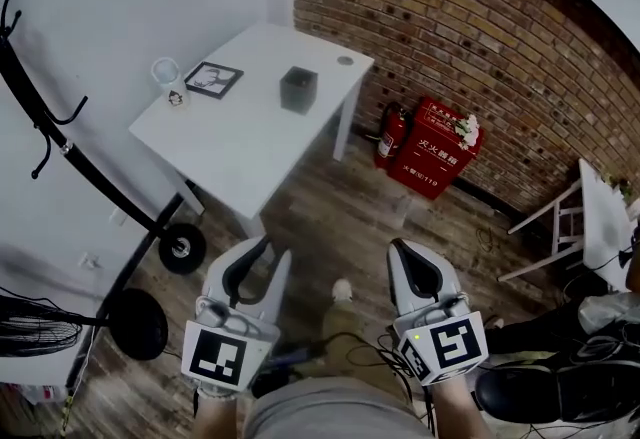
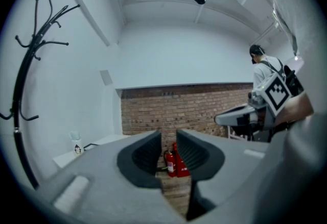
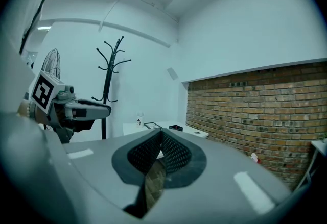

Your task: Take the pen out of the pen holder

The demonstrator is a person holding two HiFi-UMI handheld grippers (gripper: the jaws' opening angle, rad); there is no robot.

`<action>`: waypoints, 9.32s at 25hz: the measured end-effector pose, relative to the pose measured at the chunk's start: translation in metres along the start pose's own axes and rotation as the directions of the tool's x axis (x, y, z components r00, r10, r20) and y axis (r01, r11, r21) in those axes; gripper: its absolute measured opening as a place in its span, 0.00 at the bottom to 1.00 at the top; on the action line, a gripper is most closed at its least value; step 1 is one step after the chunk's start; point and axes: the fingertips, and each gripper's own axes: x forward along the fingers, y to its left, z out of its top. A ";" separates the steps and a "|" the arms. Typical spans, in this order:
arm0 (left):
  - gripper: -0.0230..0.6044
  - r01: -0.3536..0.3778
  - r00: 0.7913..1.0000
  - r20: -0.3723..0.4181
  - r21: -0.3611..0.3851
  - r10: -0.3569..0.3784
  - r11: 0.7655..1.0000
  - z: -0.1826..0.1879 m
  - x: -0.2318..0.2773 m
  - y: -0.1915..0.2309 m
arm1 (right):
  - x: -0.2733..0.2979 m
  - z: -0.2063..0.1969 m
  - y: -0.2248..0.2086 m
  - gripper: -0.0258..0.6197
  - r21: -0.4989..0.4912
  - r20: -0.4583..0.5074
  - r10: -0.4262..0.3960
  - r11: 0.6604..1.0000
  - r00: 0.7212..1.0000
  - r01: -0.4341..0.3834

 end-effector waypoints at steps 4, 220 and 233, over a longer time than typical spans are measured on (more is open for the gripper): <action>0.17 -0.013 1.000 -0.006 0.004 0.013 1.000 0.000 0.016 0.010 | 0.020 -0.001 -0.010 0.05 0.005 0.002 0.020 1.000 1.000 -0.020; 0.08 -0.499 0.853 -0.150 0.046 0.500 0.865 -0.029 0.180 0.204 | 0.330 0.030 -0.074 0.05 -0.092 -0.004 0.532 0.843 0.847 -0.530; 0.08 -0.472 0.867 -0.145 0.064 0.476 0.879 -0.027 0.182 0.196 | 0.323 0.028 -0.076 0.05 -0.100 -0.012 0.521 0.849 0.853 -0.519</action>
